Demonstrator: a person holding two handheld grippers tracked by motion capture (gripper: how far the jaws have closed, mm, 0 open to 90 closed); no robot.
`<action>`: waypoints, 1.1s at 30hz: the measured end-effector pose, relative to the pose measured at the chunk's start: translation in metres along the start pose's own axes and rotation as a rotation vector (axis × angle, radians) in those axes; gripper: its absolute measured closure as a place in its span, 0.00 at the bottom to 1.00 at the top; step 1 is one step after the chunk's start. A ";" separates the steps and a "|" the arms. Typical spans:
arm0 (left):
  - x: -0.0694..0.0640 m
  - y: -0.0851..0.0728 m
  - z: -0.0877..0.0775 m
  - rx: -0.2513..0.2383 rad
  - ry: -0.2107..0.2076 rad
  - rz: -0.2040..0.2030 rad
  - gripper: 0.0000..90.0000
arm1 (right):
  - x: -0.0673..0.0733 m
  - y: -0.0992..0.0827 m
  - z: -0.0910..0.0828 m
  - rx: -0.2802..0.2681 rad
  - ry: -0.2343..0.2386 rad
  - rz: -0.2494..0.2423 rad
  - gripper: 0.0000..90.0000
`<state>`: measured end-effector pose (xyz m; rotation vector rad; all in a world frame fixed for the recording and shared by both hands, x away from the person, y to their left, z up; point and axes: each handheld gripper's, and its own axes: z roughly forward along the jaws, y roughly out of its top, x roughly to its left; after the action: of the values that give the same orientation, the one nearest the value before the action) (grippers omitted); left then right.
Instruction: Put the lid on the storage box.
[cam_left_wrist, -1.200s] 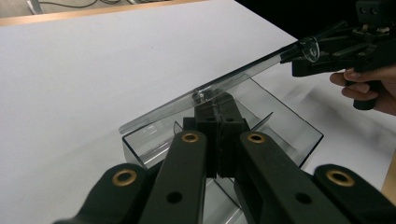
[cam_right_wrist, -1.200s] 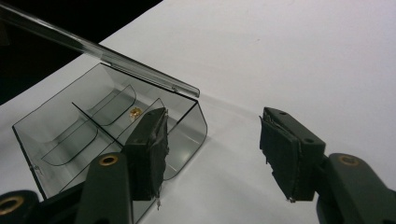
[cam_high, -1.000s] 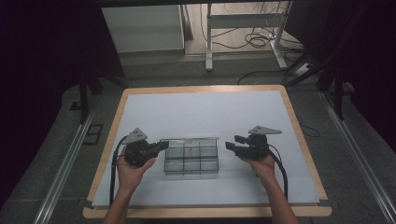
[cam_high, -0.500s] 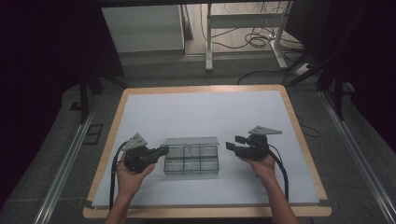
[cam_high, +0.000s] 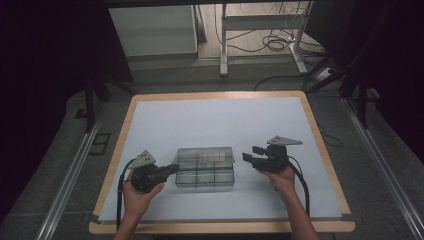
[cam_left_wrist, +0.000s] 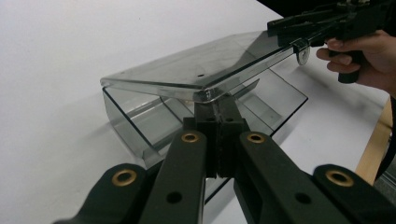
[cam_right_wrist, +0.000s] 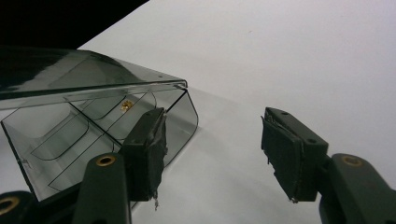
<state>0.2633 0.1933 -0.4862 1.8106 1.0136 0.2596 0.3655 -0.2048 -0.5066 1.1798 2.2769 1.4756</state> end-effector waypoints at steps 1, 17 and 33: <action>0.000 -0.001 0.000 0.002 -0.001 0.000 1.00 | 0.000 0.000 0.000 0.002 0.000 0.000 0.43; -0.002 -0.019 -0.001 0.029 -0.028 -0.020 1.00 | -0.002 -0.003 0.000 0.009 0.001 0.003 0.43; -0.006 -0.035 -0.003 0.074 -0.029 -0.025 1.00 | -0.003 -0.006 0.000 0.012 -0.002 0.009 0.43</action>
<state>0.2400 0.1959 -0.5131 1.8619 1.0367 0.1824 0.3643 -0.2084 -0.5124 1.1953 2.2854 1.4651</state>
